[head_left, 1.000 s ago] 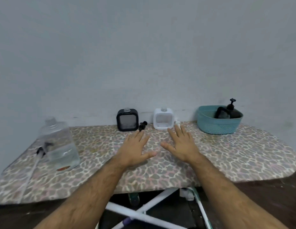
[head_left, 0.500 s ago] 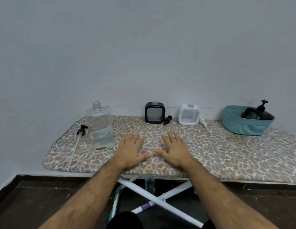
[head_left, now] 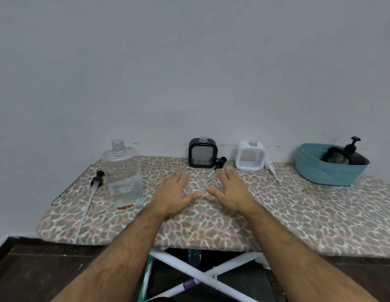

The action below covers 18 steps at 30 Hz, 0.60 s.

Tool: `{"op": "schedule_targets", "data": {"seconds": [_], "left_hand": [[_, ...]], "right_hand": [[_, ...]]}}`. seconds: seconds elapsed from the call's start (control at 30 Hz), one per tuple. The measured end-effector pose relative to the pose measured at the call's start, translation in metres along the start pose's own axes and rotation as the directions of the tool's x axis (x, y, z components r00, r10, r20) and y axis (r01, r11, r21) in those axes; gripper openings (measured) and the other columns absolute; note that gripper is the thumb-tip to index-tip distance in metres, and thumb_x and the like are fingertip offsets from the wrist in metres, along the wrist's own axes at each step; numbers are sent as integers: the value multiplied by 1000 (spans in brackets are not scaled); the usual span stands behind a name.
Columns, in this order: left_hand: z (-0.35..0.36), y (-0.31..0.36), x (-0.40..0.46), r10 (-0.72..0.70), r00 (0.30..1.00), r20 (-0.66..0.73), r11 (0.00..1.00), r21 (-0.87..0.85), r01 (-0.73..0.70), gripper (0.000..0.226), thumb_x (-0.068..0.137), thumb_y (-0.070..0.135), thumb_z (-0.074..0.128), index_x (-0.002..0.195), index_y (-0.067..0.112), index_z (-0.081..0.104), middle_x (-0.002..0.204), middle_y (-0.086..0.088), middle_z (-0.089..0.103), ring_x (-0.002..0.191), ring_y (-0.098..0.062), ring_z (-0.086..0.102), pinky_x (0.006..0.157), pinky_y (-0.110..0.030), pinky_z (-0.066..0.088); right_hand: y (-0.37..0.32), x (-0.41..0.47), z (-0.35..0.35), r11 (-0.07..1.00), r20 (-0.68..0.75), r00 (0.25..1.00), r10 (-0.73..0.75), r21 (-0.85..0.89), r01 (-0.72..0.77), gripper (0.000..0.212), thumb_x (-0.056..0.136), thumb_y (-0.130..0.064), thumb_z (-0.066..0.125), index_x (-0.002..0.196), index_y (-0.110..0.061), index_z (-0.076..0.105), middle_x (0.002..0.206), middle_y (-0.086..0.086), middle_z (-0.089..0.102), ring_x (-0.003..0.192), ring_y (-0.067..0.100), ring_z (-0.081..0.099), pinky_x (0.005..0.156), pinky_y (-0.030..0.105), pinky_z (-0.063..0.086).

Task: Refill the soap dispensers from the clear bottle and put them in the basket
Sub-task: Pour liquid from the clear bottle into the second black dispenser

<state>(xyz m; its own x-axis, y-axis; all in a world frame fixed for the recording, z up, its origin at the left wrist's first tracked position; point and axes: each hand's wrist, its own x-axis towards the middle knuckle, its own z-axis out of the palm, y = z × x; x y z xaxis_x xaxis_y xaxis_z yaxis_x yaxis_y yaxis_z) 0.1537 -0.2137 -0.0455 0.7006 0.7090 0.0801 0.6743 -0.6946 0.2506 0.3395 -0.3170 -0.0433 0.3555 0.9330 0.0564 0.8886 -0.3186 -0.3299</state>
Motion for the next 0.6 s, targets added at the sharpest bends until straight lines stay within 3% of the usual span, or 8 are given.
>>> {"op": "schedule_targets", "data": {"seconds": [0.07,0.17,0.23,0.3,0.37,0.5,0.6], "left_hand": [[-1,-1,16,-2,999,-32,999,-39,1,96,81,84,24,158,28,10,166,0,3,152,-19,7,123,-46,10],[-2,-4,41,-18,1000,-24,992,-122,14,100,77,88,24,158,30,11,166,2,4,152,-19,10,122,-50,16],[-3,-5,56,-40,999,-28,967,-254,32,101,76,89,30,157,30,15,166,3,9,151,-19,15,120,-51,21],[-6,-2,66,-72,995,-65,882,-470,33,86,86,74,45,155,27,24,161,4,25,145,-18,30,115,-40,29],[-9,3,77,-131,987,-94,765,-643,40,72,93,56,54,153,24,30,149,8,38,134,-13,41,105,-33,34],[-6,-2,106,-250,967,-52,615,-780,117,80,90,64,51,155,27,24,158,-4,34,141,-22,37,113,-43,35],[-3,-4,122,-289,957,-10,542,-826,154,88,83,74,46,155,30,21,157,-7,36,140,-24,40,112,-46,37]], "right_hand": [[3,13,-5,998,-34,999,10,70,-8,97,84,-83,30,160,-28,9,168,2,0,155,21,2,125,48,11],[6,35,-9,983,-35,999,14,182,-7,100,82,-82,45,159,-28,15,167,-1,12,153,21,13,123,50,20],[4,48,-15,955,-72,997,11,295,10,96,79,-79,57,155,-29,27,157,-3,36,142,17,37,116,47,36],[3,59,-21,903,-126,992,20,428,36,76,85,-53,72,147,-26,39,134,-9,53,115,8,53,100,32,46],[2,71,-27,864,-139,989,44,503,32,71,90,-32,73,149,-19,37,129,-3,55,104,7,50,89,24,41],[2,101,-30,820,-134,984,120,572,-22,73,93,-26,69,153,-16,30,148,8,46,115,13,49,90,25,39],[4,121,-25,808,-101,979,179,583,-87,79,91,-29,69,156,-17,25,153,10,41,135,26,45,106,36,42]]}}
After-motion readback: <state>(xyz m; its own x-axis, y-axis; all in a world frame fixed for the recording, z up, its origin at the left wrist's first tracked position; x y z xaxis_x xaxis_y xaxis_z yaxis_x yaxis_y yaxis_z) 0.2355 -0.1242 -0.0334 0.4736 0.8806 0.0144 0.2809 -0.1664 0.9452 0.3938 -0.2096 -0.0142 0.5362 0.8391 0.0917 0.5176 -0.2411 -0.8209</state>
